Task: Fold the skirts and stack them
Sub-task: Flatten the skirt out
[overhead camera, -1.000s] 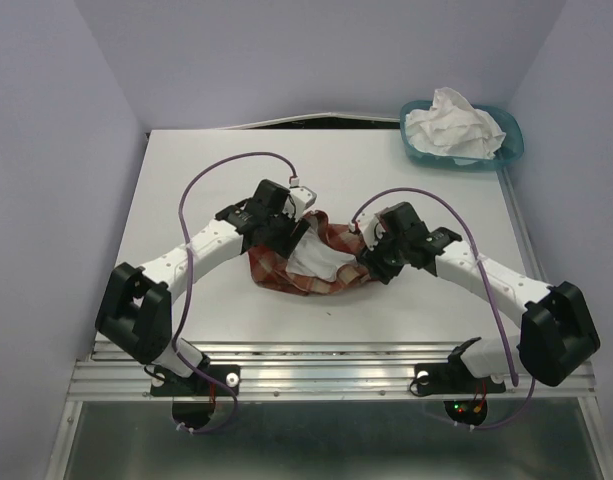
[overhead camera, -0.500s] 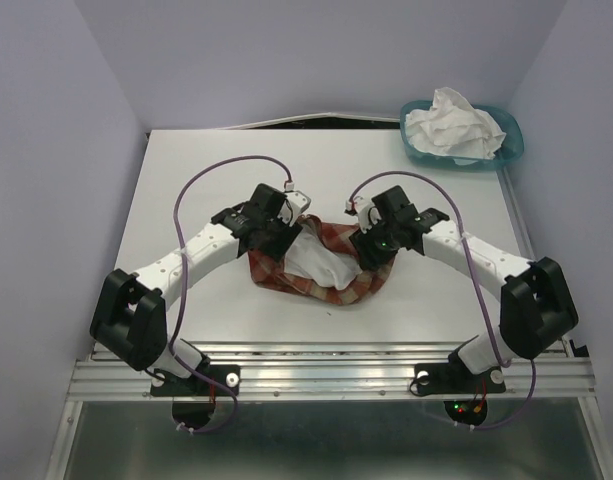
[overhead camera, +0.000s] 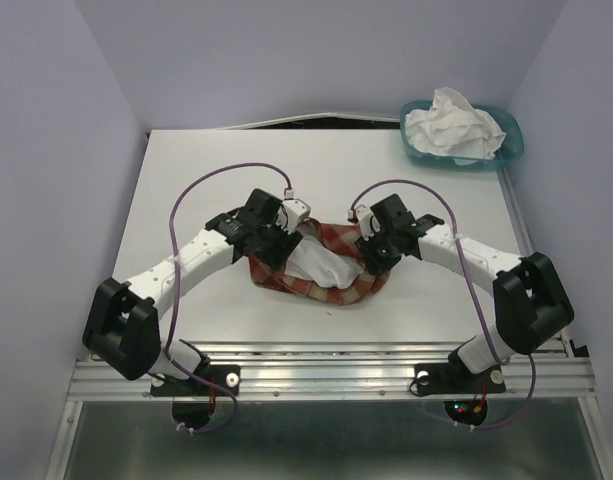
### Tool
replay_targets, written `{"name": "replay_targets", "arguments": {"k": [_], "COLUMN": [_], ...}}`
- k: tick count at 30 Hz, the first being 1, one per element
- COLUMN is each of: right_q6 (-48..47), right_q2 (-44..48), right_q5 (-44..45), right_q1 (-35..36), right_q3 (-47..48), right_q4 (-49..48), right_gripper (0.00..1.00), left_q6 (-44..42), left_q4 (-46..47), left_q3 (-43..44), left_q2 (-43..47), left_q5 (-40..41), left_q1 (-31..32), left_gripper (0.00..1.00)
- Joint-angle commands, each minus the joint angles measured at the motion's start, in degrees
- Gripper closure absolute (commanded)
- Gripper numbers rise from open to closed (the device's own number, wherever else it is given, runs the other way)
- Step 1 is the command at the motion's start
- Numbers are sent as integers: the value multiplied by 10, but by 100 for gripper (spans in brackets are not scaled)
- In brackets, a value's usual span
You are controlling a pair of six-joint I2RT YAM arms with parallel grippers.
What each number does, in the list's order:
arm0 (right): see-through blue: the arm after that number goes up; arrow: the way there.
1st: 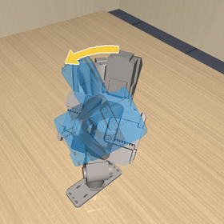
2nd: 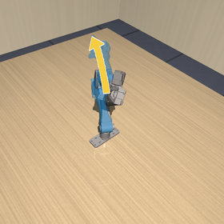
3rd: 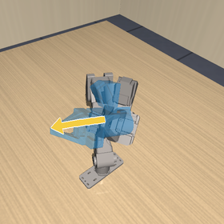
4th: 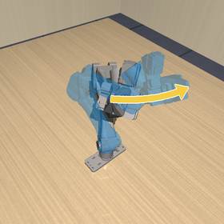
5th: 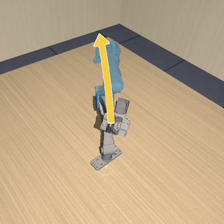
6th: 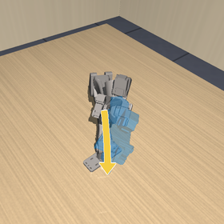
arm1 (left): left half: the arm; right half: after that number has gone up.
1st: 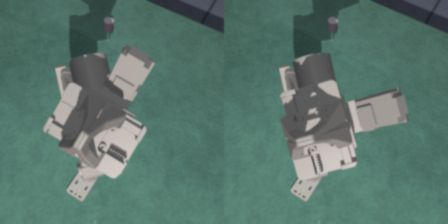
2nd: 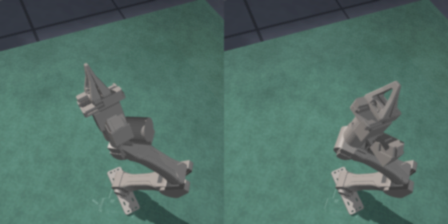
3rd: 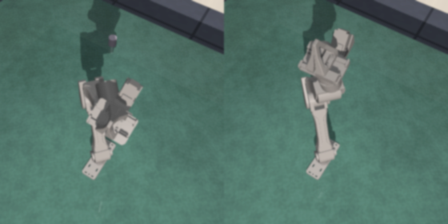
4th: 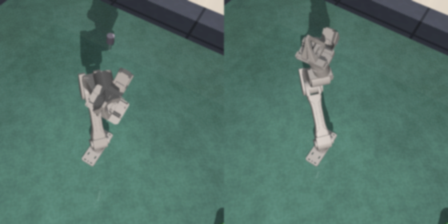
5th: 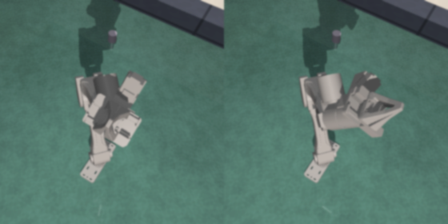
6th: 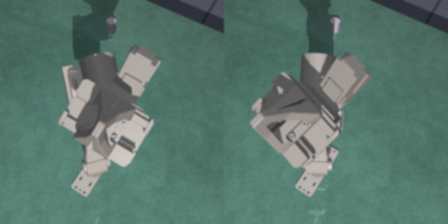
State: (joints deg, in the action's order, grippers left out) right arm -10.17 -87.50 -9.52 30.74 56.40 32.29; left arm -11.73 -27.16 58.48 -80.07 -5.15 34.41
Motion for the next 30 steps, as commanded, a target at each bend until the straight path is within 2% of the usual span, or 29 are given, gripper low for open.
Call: {"name": "replay_targets", "arguments": {"k": [1,4,6,8,12,14,15,17,18,19,23,30], "right_q6": [16,22,32,44,55,61,65,68,68,67,70,84], "right_q2": [11,19,25,33,52,64,67,68,68,66,59,56], "right_q5": [23,28,32,48,80,83,79,66,62,58,44,57], "right_q1": [-1,-1,-1,-1,-1,-1,-1,-1,-1,-1,-1,-1], "right_q3": [7,7,7,8,13,17,21,23,23,22,20,27], "right_q4": [-36,-39,-43,-46,-51,-50,-50,-50,-50,-49,-47,-45], "right_gripper": [71,79,91,99,99,99,99,99,99,99,99,99], "left_q6": [-1,0,2,4,7,7,6,7,7,8,14,20], "left_q4": [2,11,20,26,28,27,24,22,25,25,24,37], "left_q3": [-13,-21,-25,-24,-18,-16,-14,-10,-11,-10,-9,-7], "left_q2": [26,11,4,-5,7,28,36,66,76,83,77,12], "left_q5": [-38,-31,-26,-12,1,-20,-35,-73,-86,-93,-82,-51], "left_q1": [1,0,0,0,-14,-25,-35,-36,-33,-28,5,27], "left_gripper": [30,31,33,40,58,58,57,45,36,33,28,27]}}
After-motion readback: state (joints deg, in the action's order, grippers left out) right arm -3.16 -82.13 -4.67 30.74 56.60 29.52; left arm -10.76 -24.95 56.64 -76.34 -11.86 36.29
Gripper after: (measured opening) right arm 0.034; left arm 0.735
